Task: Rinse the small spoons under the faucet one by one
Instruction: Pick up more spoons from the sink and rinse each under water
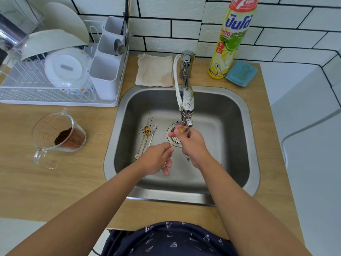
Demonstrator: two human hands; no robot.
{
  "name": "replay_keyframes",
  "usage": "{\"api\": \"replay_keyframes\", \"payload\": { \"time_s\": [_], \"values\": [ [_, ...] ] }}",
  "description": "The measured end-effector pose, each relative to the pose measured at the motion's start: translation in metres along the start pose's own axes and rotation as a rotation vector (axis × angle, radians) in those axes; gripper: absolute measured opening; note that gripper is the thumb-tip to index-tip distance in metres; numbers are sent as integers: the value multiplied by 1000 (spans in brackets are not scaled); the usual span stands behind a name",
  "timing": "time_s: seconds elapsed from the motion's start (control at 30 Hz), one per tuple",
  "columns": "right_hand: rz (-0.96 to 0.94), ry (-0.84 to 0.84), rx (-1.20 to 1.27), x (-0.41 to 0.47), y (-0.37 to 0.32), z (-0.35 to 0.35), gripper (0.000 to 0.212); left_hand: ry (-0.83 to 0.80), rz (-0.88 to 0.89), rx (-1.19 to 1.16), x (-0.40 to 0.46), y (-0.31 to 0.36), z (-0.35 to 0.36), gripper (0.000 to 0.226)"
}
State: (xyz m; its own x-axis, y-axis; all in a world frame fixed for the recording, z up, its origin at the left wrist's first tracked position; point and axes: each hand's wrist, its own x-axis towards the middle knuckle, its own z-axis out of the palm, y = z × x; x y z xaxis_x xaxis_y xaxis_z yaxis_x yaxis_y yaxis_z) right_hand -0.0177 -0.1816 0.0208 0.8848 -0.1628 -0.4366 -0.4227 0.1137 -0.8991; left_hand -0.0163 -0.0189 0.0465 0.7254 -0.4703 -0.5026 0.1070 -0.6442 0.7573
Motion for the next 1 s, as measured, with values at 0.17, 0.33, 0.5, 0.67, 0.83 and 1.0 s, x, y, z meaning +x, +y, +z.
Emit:
{"api": "replay_keyframes", "payload": {
  "time_s": [0.17, 0.33, 0.5, 0.67, 0.83, 1.0],
  "values": [
    [89, 91, 232, 6, -3, -2, 30, -12, -20, -58, -3, 1, -2, 29],
    [75, -108, 343, -1, 2, -12, 10, -101, -125, -555, -4, 4, -10, 28],
    [70, 88, 193, -1, 5, -7, 24, -212, -173, -504, -10, 3, -13, 30],
    [53, 32, 91, -6, 12, -4, 14, -208, -166, -407, -13, -1, -13, 30],
    [59, 89, 34, -6, 4, 0, 19, -187, -129, -437, -12, 0, -9, 29],
    [134, 85, 131, -3, 0, -2, 33, -116, -103, -440, -5, 7, -6, 30]
  ]
}}
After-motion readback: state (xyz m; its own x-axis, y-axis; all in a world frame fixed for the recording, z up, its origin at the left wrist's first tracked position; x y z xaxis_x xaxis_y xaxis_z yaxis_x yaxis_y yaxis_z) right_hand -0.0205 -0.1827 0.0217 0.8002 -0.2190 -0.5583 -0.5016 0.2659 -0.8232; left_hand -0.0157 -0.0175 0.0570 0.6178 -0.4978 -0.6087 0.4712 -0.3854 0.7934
